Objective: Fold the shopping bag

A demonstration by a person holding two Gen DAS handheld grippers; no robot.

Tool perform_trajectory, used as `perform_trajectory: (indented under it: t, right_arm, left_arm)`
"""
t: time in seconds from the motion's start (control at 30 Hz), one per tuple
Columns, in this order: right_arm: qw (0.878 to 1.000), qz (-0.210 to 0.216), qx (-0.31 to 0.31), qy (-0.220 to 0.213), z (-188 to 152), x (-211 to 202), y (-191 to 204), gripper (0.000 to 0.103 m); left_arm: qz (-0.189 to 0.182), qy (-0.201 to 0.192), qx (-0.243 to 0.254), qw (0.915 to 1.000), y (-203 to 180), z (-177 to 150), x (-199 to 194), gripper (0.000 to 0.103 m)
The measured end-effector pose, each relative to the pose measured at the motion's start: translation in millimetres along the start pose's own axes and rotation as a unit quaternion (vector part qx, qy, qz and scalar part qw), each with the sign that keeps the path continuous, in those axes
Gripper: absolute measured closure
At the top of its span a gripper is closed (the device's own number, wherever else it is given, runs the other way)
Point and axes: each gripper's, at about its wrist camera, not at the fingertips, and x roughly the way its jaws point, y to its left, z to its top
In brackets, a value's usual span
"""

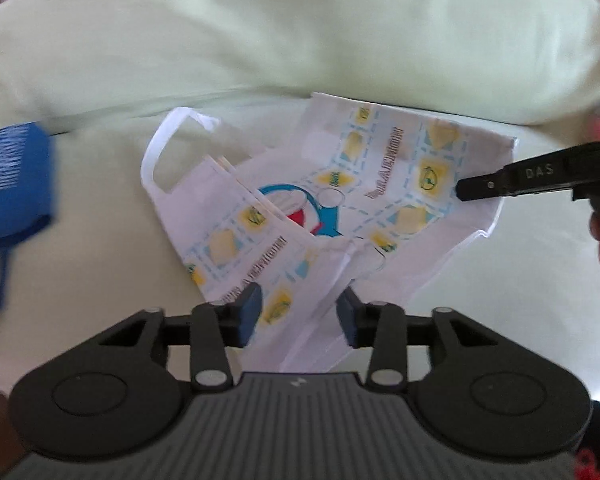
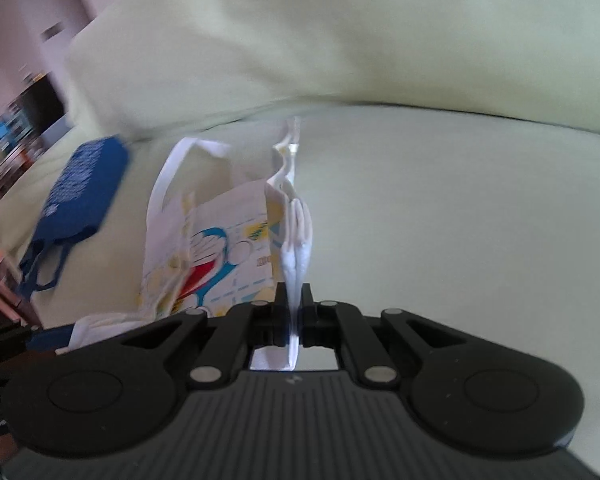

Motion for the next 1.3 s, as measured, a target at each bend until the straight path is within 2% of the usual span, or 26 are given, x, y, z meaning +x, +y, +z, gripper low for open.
perform_trajectory:
  t: [0.1,0.13,0.17,0.23,0.27,0.3,0.33,0.4,0.47,0.53,0.63,0.7,0.77,0.8,0.83,0.9,0.97,1.0,1.03,1.07,1.1,1.17,1.2,1.23,1.3]
  right_arm:
    - [0.999,-0.032,0.021,-0.015,-21.0,-38.5,-21.0,0.099]
    - [0.999,-0.036,0.024,-0.017,-27.9,-47.7,-25.0,0.096]
    - [0.999,-0.040,0.029,-0.017,-33.8,-53.8,-27.6,0.094]
    - [0.997,-0.056,0.038,-0.027,-43.6,-60.4,-30.8,0.086]
    - [0.997,-0.061,0.034,-0.031,-48.4,-62.0,-30.4,0.086]
    - [0.997,-0.064,0.030,-0.035,-51.2,-62.6,-29.6,0.093]
    - [0.996,-0.068,0.026,-0.040,-53.8,-62.9,-28.8,0.095]
    - [0.997,-0.062,0.037,-0.033,-54.2,-61.0,-29.5,0.095]
    - [0.996,-0.062,0.051,-0.027,-54.0,-59.2,-32.3,0.095]
    - [0.996,-0.067,0.064,-0.016,-55.6,-55.6,-33.5,0.095]
    - [0.995,-0.066,0.072,0.011,-64.0,-43.9,-29.2,0.094]
    - [0.995,-0.081,0.053,0.025,-65.1,-36.0,-20.3,0.092]
    - [0.994,-0.106,0.023,0.029,-65.5,-32.0,-8.0,0.088]
    - [0.992,-0.124,0.001,0.023,-65.6,-32.3,0.5,0.079]
    - [0.989,-0.146,-0.029,0.008,-63.1,-33.3,10.9,0.061]
    - [0.977,-0.192,-0.090,-0.027,-57.0,-35.5,32.7,0.042]
    - [0.962,-0.223,-0.143,-0.060,-52.3,-35.6,47.5,0.044]
    - [0.960,-0.228,-0.155,-0.055,-53.4,-30.3,47.2,0.049]
    - [0.958,-0.231,-0.164,-0.046,-55.3,-23.9,45.3,0.066]
    - [0.956,-0.233,-0.173,-0.037,-57.1,-17.5,43.4,0.078]
    - [0.954,-0.236,-0.182,-0.028,-58.9,-11.1,41.5,0.085]
    - [0.950,-0.241,-0.200,-0.010,-62.6,1.7,37.7,0.086]
    - [0.947,-0.243,-0.208,-0.001,-64.4,8.1,35.8,0.096]
    - [0.945,-0.245,-0.217,0.009,-66.3,14.6,33.9,0.096]
    - [0.944,-0.243,-0.222,-0.002,-73.2,16.7,32.7,0.096]
  left_arm:
    - [-0.011,0.012,0.036,0.9992,-43.3,-5.6,8.3,0.052]
    - [-0.008,0.018,0.051,0.9985,-59.9,-8.2,12.5,0.055]
    - [-0.002,0.027,0.064,0.9976,-75.7,-11.2,18.1,0.070]
    - [0.012,0.031,0.075,0.9966,-87.3,-14.3,22.6,0.080]
    - [0.035,0.026,0.085,0.9954,-92.4,-16.9,24.3,0.091]
    - [0.049,0.022,0.090,0.9945,-95.2,-18.1,25.6,0.094]
    - [0.051,0.018,0.078,0.9955,-91.9,-17.0,24.9,0.094]
    - [0.049,-0.008,-0.019,0.9986,-58.9,-14.8,12.2,0.096]
    - [0.058,-0.022,-0.077,0.9951,-35.9,-16.2,2.6,0.098]
    - [0.090,-0.029,-0.164,0.9819,3.4,-26.6,-9.5,0.098]
    - [0.066,0.012,-0.271,0.9601,51.0,-52.7,-4.2,0.094]
    - [0.072,0.022,-0.279,0.9574,53.7,-61.9,-1.4,0.093]
    - [0.082,0.035,-0.264,0.9603,43.5,-64.2,3.9,0.093]
    - [0.084,0.041,-0.263,0.9602,39.8,-64.7,6.4,0.092]
    - [0.084,0.043,-0.263,0.9601,39.5,-65.8,6.7,0.092]
    - [0.083,0.051,-0.263,0.9600,37.7,-67.6,10.2,0.092]
    - [0.075,0.053,-0.265,0.9599,42.8,-69.8,9.9,0.092]
    - [0.073,0.052,-0.265,0.9600,47.7,-69.7,10.9,0.091]
    - [0.070,0.052,-0.265,0.9603,49.8,-68.7,12.3,0.091]
    - [0.067,0.051,-0.265,0.9606,52.5,-68.6,13.3,0.091]
    - [0.064,0.050,-0.266,0.9604,57.1,-69.4,14.2,0.089]
    - [0.056,0.050,-0.274,0.9589,70.1,-71.1,17.4,0.081]
    - [0.050,0.050,-0.282,0.9570,80.0,-73.1,18.3,0.076]
    - [0.042,0.052,-0.289,0.9549,89.5,-74.9,18.2,0.076]
    - [0.015,0.060,-0.307,0.9496,100.6,-72.5,11.2,0.078]
